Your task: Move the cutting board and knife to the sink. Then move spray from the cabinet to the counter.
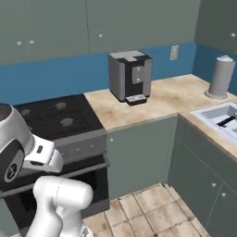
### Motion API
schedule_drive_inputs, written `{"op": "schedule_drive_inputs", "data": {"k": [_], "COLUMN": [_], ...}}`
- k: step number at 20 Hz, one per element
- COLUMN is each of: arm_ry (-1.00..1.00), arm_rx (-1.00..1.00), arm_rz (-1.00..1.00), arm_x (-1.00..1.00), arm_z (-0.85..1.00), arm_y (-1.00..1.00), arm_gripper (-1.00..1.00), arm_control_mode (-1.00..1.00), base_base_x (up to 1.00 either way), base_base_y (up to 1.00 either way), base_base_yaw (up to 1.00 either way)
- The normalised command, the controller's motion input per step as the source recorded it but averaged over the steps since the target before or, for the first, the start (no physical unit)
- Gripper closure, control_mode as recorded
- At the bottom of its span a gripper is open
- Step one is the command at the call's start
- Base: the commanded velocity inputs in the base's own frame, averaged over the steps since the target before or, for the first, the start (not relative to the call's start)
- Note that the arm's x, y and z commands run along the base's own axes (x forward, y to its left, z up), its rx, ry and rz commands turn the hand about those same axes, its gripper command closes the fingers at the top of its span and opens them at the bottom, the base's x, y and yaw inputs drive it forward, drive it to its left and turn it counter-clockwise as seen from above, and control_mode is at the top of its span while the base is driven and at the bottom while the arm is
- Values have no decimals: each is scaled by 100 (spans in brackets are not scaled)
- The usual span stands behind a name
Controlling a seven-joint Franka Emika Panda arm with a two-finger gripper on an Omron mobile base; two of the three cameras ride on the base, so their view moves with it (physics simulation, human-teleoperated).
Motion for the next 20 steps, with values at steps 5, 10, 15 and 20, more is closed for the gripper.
{"op": "schedule_drive_inputs", "data": {"k": [5,10,15,20], "arm_ry": [0,0,0,0], "arm_rx": [0,0,0,0], "arm_rz": [0,0,0,0], "arm_x": [0,0,0,0], "arm_z": [0,0,0,0], "arm_y": [0,0,0,0], "arm_gripper": [-100,-100,-100,-100], "arm_control_mode": [100,100,100,100], "base_base_x": [-46,-27,-19,-16], "base_base_y": [52,62,53,37], "base_base_yaw": [51,73,79,77]}}
